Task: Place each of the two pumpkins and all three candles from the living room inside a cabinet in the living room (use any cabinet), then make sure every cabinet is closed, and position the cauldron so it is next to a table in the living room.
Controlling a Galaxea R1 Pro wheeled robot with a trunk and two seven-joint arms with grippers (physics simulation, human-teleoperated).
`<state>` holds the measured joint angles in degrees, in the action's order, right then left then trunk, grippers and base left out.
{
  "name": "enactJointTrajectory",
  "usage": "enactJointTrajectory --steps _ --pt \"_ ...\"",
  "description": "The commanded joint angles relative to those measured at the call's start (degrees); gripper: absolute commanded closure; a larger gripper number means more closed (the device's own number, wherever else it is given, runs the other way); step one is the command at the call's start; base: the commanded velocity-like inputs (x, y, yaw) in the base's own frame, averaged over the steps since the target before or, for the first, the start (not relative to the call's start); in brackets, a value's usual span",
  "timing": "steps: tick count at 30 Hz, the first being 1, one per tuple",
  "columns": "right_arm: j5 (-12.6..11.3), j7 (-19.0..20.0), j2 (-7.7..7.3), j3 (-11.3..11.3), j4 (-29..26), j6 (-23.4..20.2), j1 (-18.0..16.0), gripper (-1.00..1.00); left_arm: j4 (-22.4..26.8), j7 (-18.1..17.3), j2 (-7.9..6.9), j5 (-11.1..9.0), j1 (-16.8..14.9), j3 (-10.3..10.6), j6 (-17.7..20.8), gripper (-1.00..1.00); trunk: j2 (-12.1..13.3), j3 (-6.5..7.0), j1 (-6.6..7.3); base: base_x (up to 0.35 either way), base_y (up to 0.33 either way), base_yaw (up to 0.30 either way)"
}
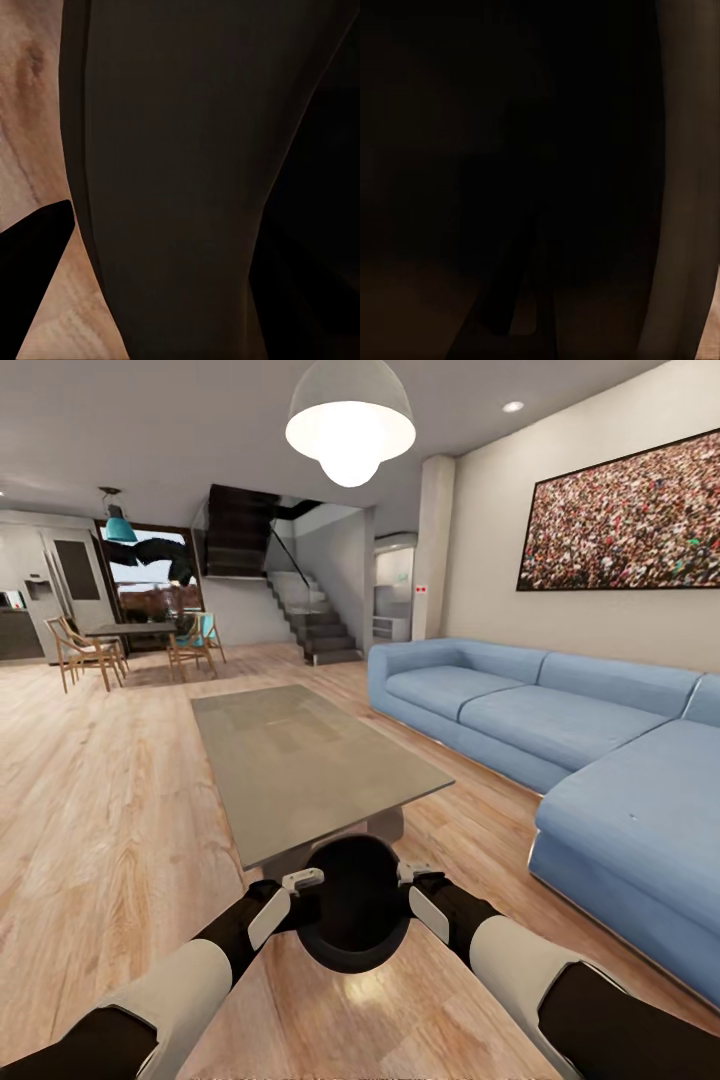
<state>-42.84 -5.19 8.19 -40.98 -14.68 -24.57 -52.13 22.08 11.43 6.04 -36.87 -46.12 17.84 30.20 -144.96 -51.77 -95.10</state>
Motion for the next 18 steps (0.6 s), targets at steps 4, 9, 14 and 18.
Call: enactJointTrajectory --steps 4,9,14,18 --pt "-0.1 -0.4 -0.07 -0.2 -1.1 3.3 -0.1 1.0 0.0 0.5 -0.06 0.3 0.0 0.2 0.3 1.0 0.0 -0.42 0.02 0.0 0.0 0.0" --pt "0.0 -0.5 -0.06 -0.2 -1.1 3.3 -0.1 1.0 0.0 0.5 -0.06 0.3 0.0 0.2 0.3 1.0 0.0 -0.87 0.02 0.0 0.0 -0.104" --pt "-0.1 -0.5 -0.05 -0.2 -1.1 3.3 -0.1 1.0 0.0 0.5 -0.06 0.3 0.0 0.2 0.3 1.0 0.0 -1.14 0.02 0.0 0.0 -0.062" --pt "-0.1 -0.5 -0.03 -0.2 -1.1 3.3 -0.1 1.0 0.0 0.5 -0.06 0.3 0.0 0.2 0.3 1.0 0.0 -1.21 0.02 0.0 0.0 0.004"
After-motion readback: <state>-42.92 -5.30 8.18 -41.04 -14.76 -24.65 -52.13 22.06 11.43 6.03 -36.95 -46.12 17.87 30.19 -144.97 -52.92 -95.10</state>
